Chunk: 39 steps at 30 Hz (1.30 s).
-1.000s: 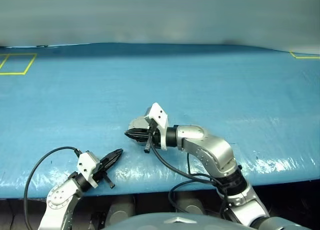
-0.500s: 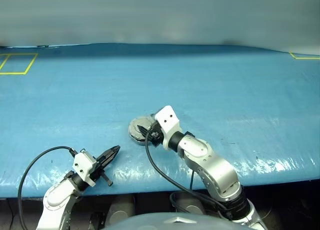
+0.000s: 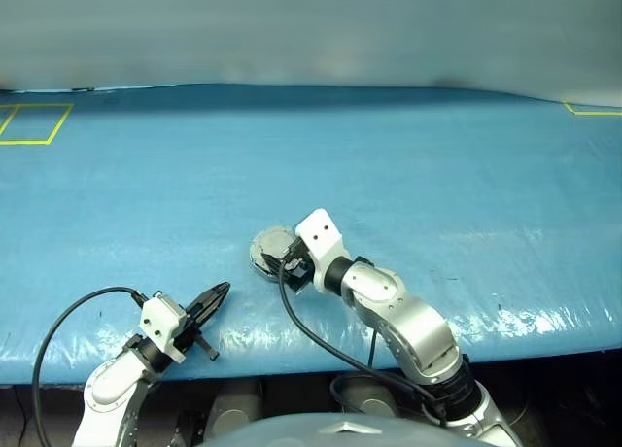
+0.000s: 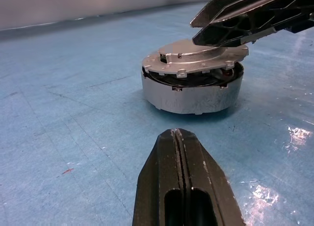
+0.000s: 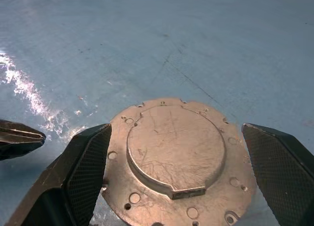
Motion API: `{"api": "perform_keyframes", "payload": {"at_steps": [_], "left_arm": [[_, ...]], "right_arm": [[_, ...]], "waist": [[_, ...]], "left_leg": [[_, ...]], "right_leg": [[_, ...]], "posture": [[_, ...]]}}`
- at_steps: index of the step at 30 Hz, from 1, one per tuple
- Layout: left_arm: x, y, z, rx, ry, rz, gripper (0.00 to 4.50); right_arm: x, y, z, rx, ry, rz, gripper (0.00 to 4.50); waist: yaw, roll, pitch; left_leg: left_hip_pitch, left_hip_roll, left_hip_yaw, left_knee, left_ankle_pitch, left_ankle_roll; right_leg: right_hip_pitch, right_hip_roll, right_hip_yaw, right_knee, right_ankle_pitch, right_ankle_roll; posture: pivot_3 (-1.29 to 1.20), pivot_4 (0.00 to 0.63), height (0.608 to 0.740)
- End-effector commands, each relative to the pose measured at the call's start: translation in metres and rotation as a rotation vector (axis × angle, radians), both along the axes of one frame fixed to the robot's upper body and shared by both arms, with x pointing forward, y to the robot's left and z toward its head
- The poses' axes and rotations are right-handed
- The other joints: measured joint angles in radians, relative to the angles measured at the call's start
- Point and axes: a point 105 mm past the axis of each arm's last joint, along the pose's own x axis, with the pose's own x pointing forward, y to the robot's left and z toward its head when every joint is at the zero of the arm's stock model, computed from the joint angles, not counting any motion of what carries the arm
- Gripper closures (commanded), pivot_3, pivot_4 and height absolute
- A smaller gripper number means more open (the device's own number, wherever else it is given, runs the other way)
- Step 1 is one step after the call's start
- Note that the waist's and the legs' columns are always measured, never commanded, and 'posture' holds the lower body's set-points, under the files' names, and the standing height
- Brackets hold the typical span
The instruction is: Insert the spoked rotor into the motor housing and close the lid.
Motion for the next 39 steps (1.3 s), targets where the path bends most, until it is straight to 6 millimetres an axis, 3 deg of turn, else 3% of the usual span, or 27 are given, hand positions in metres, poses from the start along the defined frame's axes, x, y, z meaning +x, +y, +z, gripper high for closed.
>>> {"api": "perform_keyframes", "payload": {"at_steps": [1, 13, 19, 30, 39], "left_arm": [[0.001, -0.003, 0.012, 0.009, -0.056, -0.008, 4.50], [0.003, -0.001, 0.013, 0.006, -0.060, 0.004, 4.50], [0.003, -0.001, 0.014, 0.004, -0.063, 0.000, 4.50], [0.002, -0.003, 0.014, 0.008, -0.066, -0.007, 4.50], [0.004, -0.002, 0.014, 0.010, -0.063, 0.001, 4.50]], "right_arm": [[0.000, 0.009, 0.008, 0.027, -0.030, 0.030, 0.02], [0.010, 0.007, -0.002, 0.048, 0.013, -0.024, 0.02], [0.004, 0.013, 0.004, 0.064, -0.018, 0.011, 1.49], [-0.003, 0.022, 0.010, 0.077, -0.060, 0.056, 1.49], [-0.004, 0.021, -0.003, 0.071, -0.018, 0.092, 1.49]], "waist": [[0.000, 0.000, 0.000], [0.000, 0.000, 0.000], [0.000, 0.000, 0.000], [-0.001, 0.000, 0.000], [-0.001, 0.000, 0.000]], "left_leg": [[0.000, 0.000, 0.000, 0.000, 0.000, 0.000], [0.000, 0.000, 0.000, 0.000, 0.000, 0.000], [0.000, 0.000, 0.000, 0.000, 0.000, 0.000], [0.000, 0.000, 0.000, 0.000, 0.000, 0.000], [0.000, 0.000, 0.000, 0.000, 0.000, 0.000]], "right_leg": [[0.000, 0.000, 0.000, 0.000, 0.000, 0.000], [0.000, 0.000, 0.000, 0.000, 0.000, 0.000], [0.000, 0.000, 0.000, 0.000, 0.000, 0.000], [0.000, 0.000, 0.000, 0.000, 0.000, 0.000], [0.000, 0.000, 0.000, 0.000, 0.000, 0.000]], "posture": [[0.00, 0.150, 0.740], [0.00, 0.150, 0.740], [0.00, 0.150, 0.740], [0.00, 0.150, 0.740], [0.00, 0.150, 0.740]]}}
